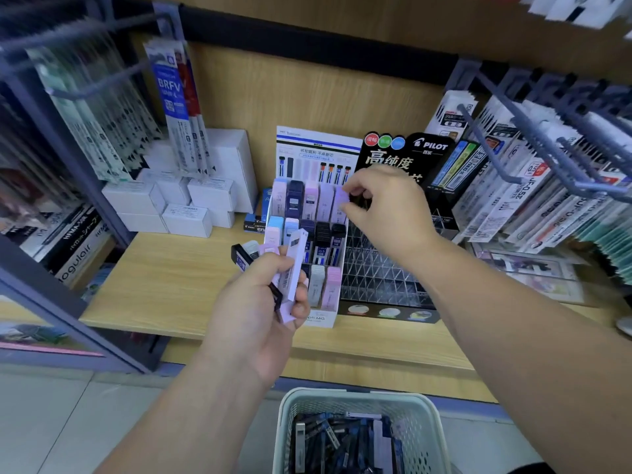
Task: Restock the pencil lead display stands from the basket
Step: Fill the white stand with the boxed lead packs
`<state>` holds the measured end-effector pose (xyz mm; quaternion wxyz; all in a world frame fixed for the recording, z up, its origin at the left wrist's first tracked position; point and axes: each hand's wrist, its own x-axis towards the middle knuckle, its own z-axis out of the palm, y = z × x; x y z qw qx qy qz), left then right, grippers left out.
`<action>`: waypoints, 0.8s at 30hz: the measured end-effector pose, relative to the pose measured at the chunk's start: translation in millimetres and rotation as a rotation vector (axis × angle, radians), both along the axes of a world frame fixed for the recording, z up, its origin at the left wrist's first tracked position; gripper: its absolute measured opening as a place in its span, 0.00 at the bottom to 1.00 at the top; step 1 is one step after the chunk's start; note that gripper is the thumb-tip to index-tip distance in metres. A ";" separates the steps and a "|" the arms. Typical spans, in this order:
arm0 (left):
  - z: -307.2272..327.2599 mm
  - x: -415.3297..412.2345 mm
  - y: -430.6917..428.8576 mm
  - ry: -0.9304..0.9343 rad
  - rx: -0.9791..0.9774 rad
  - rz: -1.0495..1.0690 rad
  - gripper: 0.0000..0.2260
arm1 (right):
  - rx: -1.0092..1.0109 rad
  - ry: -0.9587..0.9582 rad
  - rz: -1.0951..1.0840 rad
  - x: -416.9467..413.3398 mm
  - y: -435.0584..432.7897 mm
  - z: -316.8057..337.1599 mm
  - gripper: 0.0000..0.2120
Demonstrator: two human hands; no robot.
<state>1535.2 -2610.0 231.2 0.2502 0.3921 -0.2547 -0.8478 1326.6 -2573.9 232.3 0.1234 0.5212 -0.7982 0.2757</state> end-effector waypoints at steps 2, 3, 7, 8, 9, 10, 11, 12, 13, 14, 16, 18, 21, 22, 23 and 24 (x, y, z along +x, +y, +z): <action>-2.2 0.6 0.3 0.009 -0.030 -0.020 0.04 | -0.071 -0.032 0.029 9.4 10.7 11.1 0.05; -2.9 0.9 1.1 0.014 -0.054 -0.031 0.05 | -0.098 -0.100 0.046 18.3 18.9 18.1 0.03; -4.0 -0.6 8.5 0.017 -0.167 -0.096 0.07 | -0.029 -0.650 0.096 52.0 55.6 29.3 0.02; -3.8 -1.2 11.4 0.021 -0.171 -0.127 0.07 | -0.028 -0.791 0.120 56.0 63.8 26.3 0.03; -4.1 -2.1 14.2 0.028 -0.158 -0.165 0.08 | -0.039 -0.911 0.142 57.4 71.3 22.2 0.05; -4.1 -2.8 17.1 0.035 -0.135 -0.204 0.09 | -0.057 -1.010 0.164 56.9 77.7 18.1 0.07; -4.2 -3.3 19.9 0.041 -0.108 -0.238 0.10 | -0.074 -1.082 0.184 55.0 82.5 13.9 0.08; -4.5 -3.6 22.4 0.049 -0.076 -0.265 0.10 | -0.087 -1.136 0.203 52.6 86.2 10.5 0.08; -5.2 -3.8 24.5 0.063 -0.037 -0.284 0.09 | -0.094 -1.171 0.222 50.1 88.8 7.7 0.08; -5.7 -3.8 26.3 0.086 0.009 -0.299 0.07 | -0.097 -1.197 0.240 47.7 90.2 6.0 0.08; -5.8 -3.4 28.6 0.142 0.085 -0.322 0.05 | -0.099 -1.234 0.289 44.6 90.9 5.9 0.10; -5.2 -3.3 28.8 0.147 0.078 -0.327 0.05 | -0.120 -1.255 0.328 44.6 88.0 7.2 0.09; -2.9 -5.1 26.5 0.063 -0.021 -0.309 0.05 | -0.205 -1.190 0.298 44.7 77.1 14.0 0.05; -3.1 -5.4 24.7 0.034 -0.025 -0.286 0.06 | -0.230 -1.132 0.264 42.7 72.1 17.7 0.05; -4.1 -5.3 22.1 0.008 -0.015 -0.256 0.07 | -0.246 -1.062 0.222 39.1 65.8 22.8 0.06; -5.3 -4.7 18.9 -0.006 0.001 -0.225 0.07 | -0.252 -0.982 0.180 34.9 58.9 29.5 0.07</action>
